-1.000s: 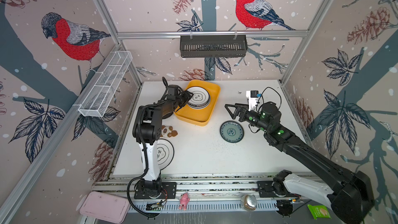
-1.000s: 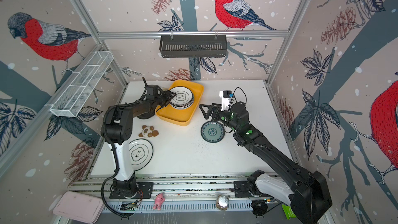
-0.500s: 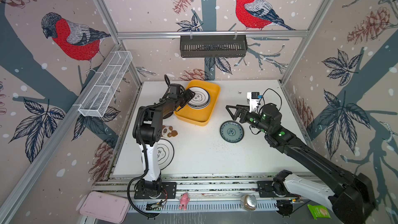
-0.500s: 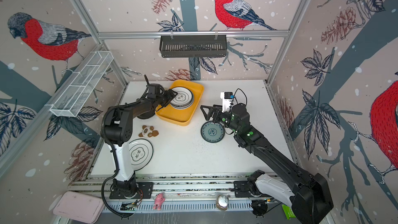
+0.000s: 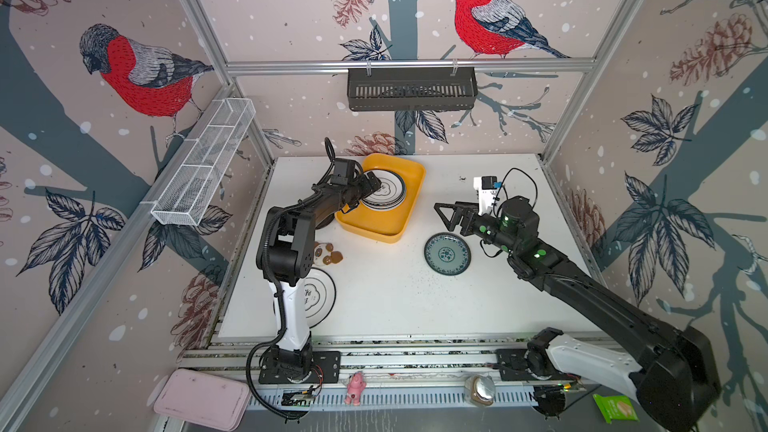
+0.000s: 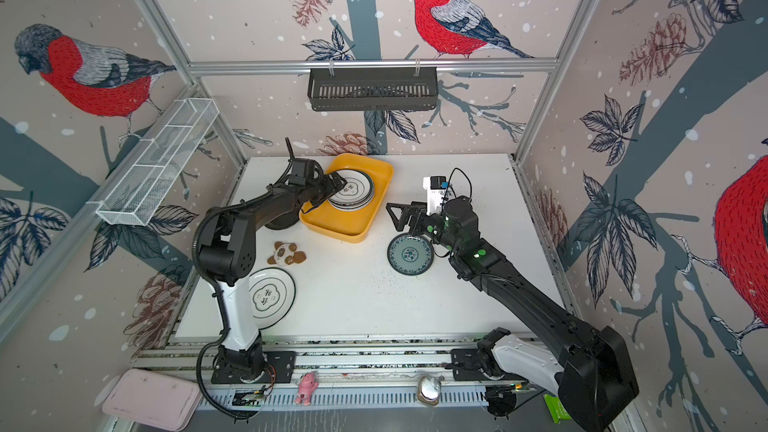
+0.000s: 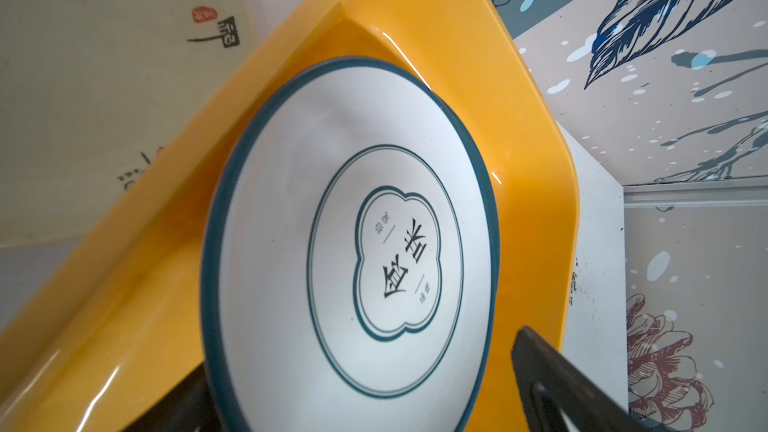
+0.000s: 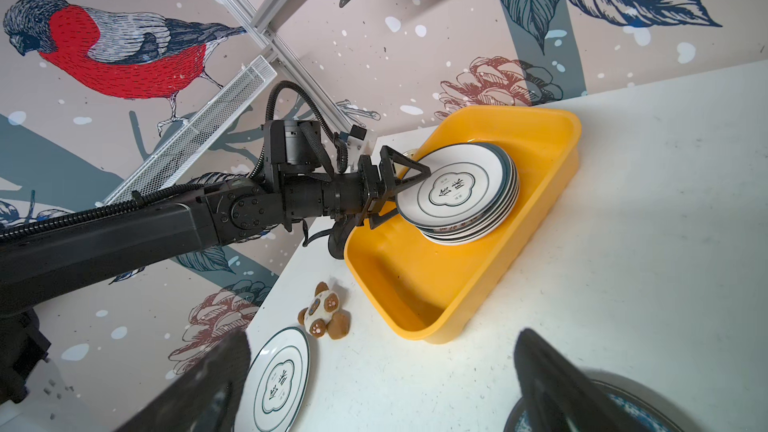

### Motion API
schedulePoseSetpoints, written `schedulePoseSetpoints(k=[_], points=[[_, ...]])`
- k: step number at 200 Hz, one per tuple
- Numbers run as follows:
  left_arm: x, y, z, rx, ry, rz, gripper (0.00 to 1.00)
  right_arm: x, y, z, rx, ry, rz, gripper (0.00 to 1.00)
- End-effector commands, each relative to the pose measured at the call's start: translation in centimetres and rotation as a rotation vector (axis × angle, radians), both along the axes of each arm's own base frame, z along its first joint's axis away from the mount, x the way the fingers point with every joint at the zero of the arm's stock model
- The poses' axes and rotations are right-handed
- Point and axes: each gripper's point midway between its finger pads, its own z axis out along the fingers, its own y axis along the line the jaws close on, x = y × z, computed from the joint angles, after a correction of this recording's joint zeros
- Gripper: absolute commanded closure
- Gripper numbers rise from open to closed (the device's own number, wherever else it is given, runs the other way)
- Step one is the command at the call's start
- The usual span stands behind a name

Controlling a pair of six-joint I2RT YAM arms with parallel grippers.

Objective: Place the plates into the plastic bin on the countertop
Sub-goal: 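Press the white plate flat onto the stack with the left gripper, then raise the left gripper while right reaches the white plate by the plush toy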

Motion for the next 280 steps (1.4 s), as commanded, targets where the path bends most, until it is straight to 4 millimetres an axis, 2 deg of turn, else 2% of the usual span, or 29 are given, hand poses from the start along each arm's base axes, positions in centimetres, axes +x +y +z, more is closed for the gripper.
schedulePoseSetpoints(k=[1,70,84,104,130,165,182,208,228,236,258,277,280], points=[[-0.9,0.6,-0.4,0.081,0.043,-0.016,0.04,0.2,0.1,0.7,-0.005,-0.041,0.010,0.01],[-2.2,1.5,-1.0,0.242,0.113,-0.038,0.04,0.2,-0.2,0.1,-0.012,-0.041,0.014,0.01],[-2.3,1.7,-0.6,0.250,0.104,-0.028,0.04,0.3,-0.3,0.1,-0.011,-0.043,0.013,0.01],[-2.5,1.8,1.1,0.241,0.050,-0.022,0.04,0.3,-0.4,0.0,-0.012,-0.040,0.016,0.00],[-3.2,2.8,4.3,0.266,-0.018,0.011,0.04,0.3,-0.3,-0.1,-0.009,-0.041,0.022,0.01],[-5.6,4.7,8.6,0.267,-0.108,0.075,0.04,0.2,0.1,-0.3,-0.004,-0.045,0.049,0.01],[-7.4,7.0,10.0,0.261,-0.123,0.153,0.04,0.1,0.5,-0.5,-0.005,-0.042,0.066,0.00],[-10.7,11.7,10.5,0.277,-0.122,0.300,0.04,-0.1,1.2,-0.8,-0.008,-0.044,0.105,0.00],[-13.8,14.5,9.7,0.286,-0.107,0.416,0.04,-0.2,1.8,-0.8,-0.016,-0.051,0.130,0.01],[-15.3,15.6,8.4,0.287,-0.074,0.455,0.04,-0.1,2.1,-0.8,-0.014,-0.053,0.138,0.00],[-18.8,18.9,6.8,0.270,-0.008,0.579,0.04,0.0,3.4,-0.7,-0.010,-0.054,0.166,0.00],[-21.7,21.6,5.6,0.245,0.025,0.690,0.04,-0.4,4.9,-1.6,-0.001,-0.024,0.195,0.01],[-22.1,21.9,5.4,0.240,0.030,0.710,0.04,-0.3,5.3,-2.6,-0.008,0.005,0.198,0.01]])
